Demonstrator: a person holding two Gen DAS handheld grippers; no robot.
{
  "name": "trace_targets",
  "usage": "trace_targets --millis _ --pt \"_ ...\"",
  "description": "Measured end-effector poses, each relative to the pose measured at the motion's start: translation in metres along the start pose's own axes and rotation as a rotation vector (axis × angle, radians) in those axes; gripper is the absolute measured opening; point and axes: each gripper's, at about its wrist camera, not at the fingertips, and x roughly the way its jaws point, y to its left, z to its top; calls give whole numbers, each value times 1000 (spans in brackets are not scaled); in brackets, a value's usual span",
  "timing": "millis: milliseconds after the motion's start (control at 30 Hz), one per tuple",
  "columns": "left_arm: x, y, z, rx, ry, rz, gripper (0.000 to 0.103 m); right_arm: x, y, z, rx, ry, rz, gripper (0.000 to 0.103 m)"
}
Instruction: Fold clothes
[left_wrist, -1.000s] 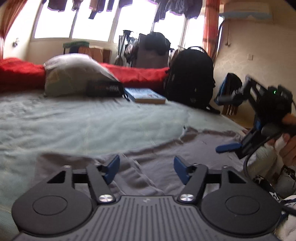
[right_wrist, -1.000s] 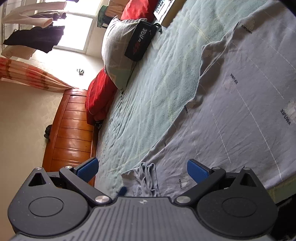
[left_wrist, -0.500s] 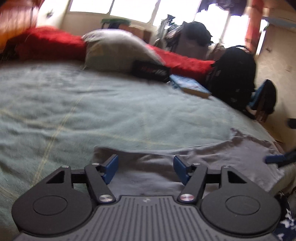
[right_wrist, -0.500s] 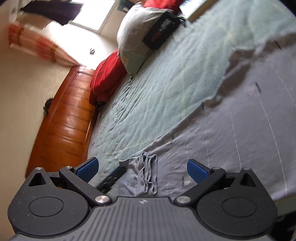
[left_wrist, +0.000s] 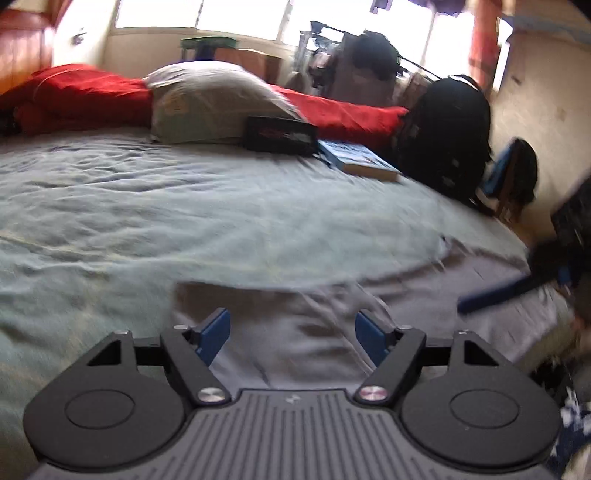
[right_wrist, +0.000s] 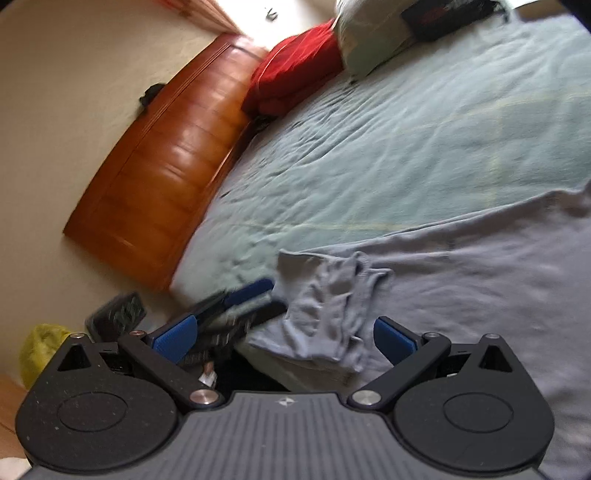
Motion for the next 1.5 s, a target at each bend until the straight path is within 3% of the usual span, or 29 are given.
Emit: trace_targets --millis 133,267,467,600,667,700,800,867,933,967,1067,1333,1500 --pt "10 11 -1 -44 15 6 74 23 -21 -3 139 68 53 103" --pt "16 14 -14 -60 29 -9 74 43 -35 -9 210 115 41 103" --pt "17 17 -15 -70 21 -14 74 50 -22 -2 169 64 79 103" --pt "13 16 -15 -70 6 -5 74 56 -34 -7 167 31 93 103" --pt "8 16 -16 -72 -10 9 74 52 -35 -10 167 13 82 95" --pt "4 17 -16 -78 -20 13 74 49 -34 -11 166 12 52 85" --pt "-9 20 -16 -93 -55 15 74 51 -23 -15 129 25 67 82" --pt "-15 22 -15 -100 -66 22 74 60 -23 -17 99 47 -3 69" --pt "-18 23 -14 -98 -70 36 74 62 -31 -18 103 37 -45 27" --pt "-19 23 -14 -97 -70 36 74 60 -37 -19 129 36 -64 15" --pt "-21 21 -14 -92 -73 17 74 56 -44 -24 174 26 -38 13" --pt "3 14 -4 -57 -57 -29 75 55 -16 -30 23 15 -144 14" --pt "32 19 -1 -73 -40 9 76 60 -10 -31 13 9 -148 14"
